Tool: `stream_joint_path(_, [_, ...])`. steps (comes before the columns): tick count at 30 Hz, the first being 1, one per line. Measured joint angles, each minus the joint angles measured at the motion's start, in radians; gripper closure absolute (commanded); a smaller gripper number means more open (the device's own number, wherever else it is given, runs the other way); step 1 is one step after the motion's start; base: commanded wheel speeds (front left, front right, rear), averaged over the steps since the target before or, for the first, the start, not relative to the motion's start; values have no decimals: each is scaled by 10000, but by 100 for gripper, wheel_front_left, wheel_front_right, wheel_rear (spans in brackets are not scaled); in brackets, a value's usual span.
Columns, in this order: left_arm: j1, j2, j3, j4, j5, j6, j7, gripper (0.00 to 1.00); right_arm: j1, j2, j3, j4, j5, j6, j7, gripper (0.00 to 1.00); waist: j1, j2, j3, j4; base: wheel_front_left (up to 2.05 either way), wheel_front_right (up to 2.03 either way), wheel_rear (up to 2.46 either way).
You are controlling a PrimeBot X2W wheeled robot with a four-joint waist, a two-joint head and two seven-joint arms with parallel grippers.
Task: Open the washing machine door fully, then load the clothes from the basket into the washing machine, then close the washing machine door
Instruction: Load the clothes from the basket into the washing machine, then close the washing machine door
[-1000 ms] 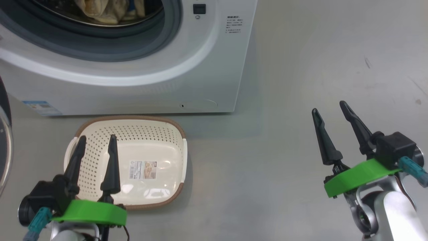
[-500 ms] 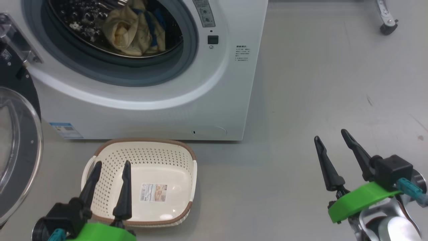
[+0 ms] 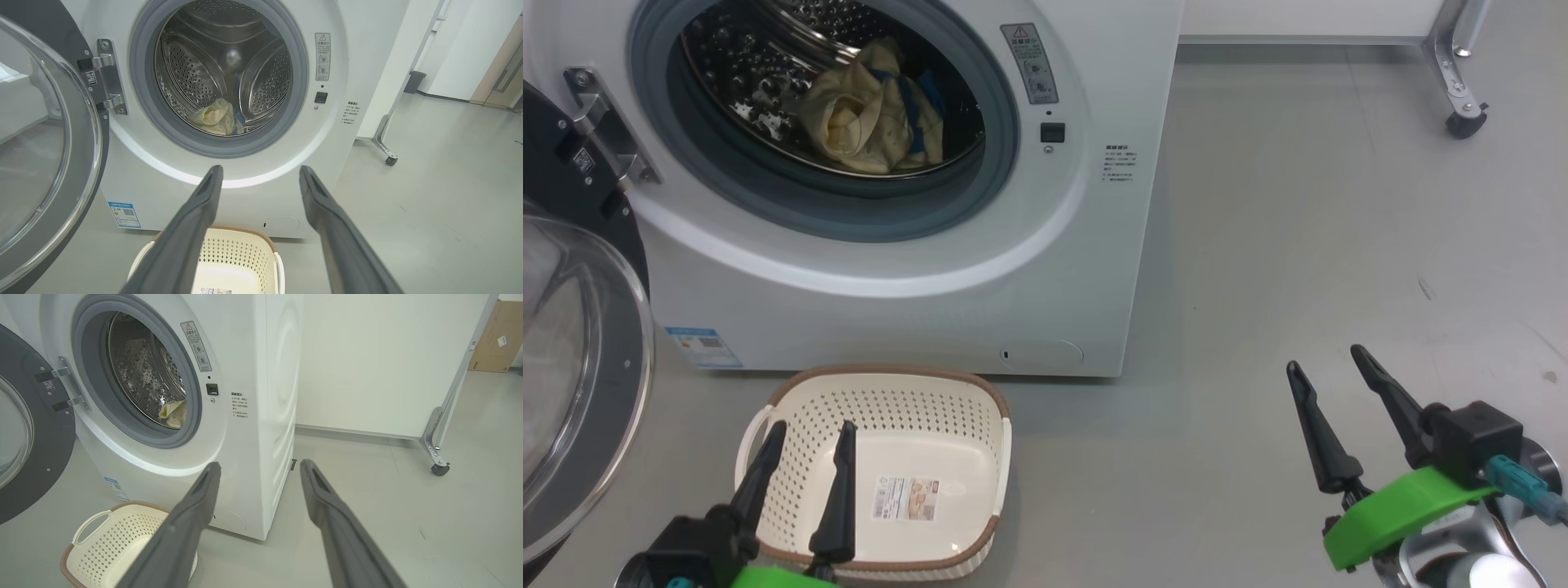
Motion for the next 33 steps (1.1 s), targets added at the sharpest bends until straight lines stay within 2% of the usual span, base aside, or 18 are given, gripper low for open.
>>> stream_joint_path(23, [2, 36, -4, -6, 0, 0, 0, 0, 7, 13, 23, -13, 2, 0, 0, 0, 0, 0, -90, -56, -2, 2, 0])
stream_joint_path(33, [-8, 92, -46, 4, 0, 0, 77, 0, 12, 29, -2, -38, 2, 0, 0, 0, 3, 0, -105, 35, -107, 107, 0])
